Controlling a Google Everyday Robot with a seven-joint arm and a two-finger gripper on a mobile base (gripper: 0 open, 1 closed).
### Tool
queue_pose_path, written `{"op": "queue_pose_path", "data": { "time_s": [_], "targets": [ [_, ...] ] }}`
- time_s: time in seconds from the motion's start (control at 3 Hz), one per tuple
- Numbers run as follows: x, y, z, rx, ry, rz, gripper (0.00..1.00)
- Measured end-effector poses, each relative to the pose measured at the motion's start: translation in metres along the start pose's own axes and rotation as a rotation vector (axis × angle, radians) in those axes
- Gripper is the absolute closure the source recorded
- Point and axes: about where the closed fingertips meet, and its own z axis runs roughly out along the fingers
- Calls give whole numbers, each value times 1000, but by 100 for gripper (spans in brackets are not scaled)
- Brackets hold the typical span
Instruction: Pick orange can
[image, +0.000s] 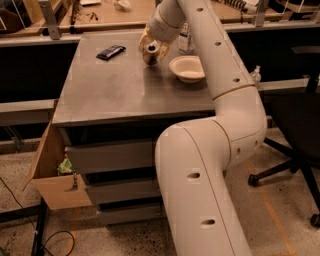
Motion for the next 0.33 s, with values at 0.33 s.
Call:
{"op": "queue_pose_path", "data": {
  "time_s": [0.33],
  "targets": [
    [0, 0, 0, 0, 0, 0, 100]
  ]
}}
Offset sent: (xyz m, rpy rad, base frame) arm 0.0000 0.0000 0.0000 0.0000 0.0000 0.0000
